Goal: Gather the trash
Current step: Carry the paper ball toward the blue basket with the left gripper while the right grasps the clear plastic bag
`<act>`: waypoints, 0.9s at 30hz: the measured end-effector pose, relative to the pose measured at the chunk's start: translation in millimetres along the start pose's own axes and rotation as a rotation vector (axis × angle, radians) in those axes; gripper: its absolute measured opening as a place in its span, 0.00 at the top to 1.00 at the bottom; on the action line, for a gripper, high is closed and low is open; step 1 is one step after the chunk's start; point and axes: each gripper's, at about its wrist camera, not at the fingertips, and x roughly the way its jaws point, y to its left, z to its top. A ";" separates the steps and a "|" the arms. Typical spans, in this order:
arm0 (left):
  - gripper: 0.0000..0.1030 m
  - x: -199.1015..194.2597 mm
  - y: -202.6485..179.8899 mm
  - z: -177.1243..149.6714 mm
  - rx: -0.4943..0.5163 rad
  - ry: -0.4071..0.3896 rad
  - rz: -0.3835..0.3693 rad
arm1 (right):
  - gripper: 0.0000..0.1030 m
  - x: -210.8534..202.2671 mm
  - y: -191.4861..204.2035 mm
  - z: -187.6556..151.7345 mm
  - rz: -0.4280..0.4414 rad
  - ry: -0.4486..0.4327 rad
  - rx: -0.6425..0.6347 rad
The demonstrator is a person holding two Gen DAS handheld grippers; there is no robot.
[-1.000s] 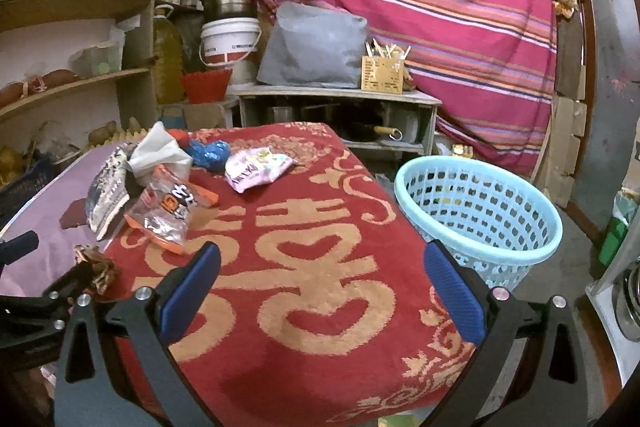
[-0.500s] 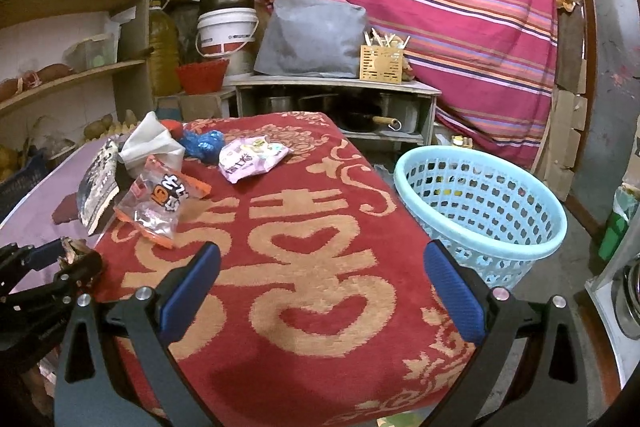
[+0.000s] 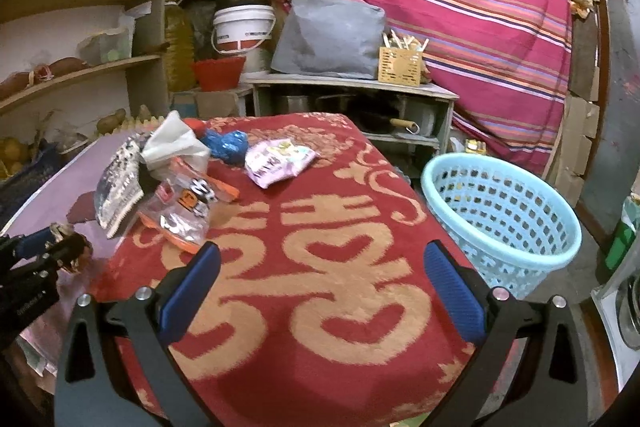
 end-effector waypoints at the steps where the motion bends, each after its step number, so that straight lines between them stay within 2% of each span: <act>1: 0.60 -2.5 4.3 2.2 -0.006 -0.011 0.012 | 0.04 2.2 5.2 2.3 0.007 0.002 -0.006; 7: 0.60 -9.3 23.5 13.8 -0.035 -0.042 0.043 | 0.04 26.4 43.0 6.6 0.058 0.069 -0.048; 16: 0.60 -10.6 41.7 17.9 -0.054 -0.040 0.067 | 0.04 57.8 101.4 8.3 0.063 0.155 -0.168; 19: 0.60 -4.9 51.6 23.5 -0.078 -0.035 0.072 | 0.04 63.4 112.1 10.7 0.066 0.171 -0.189; 21: 0.60 1.7 57.8 31.3 -0.089 -0.027 0.046 | 0.04 67.5 115.0 13.7 0.066 0.180 -0.191; 27: 0.60 16.2 76.9 55.8 -0.095 -0.032 0.058 | 0.05 80.8 120.7 18.5 0.053 0.199 -0.207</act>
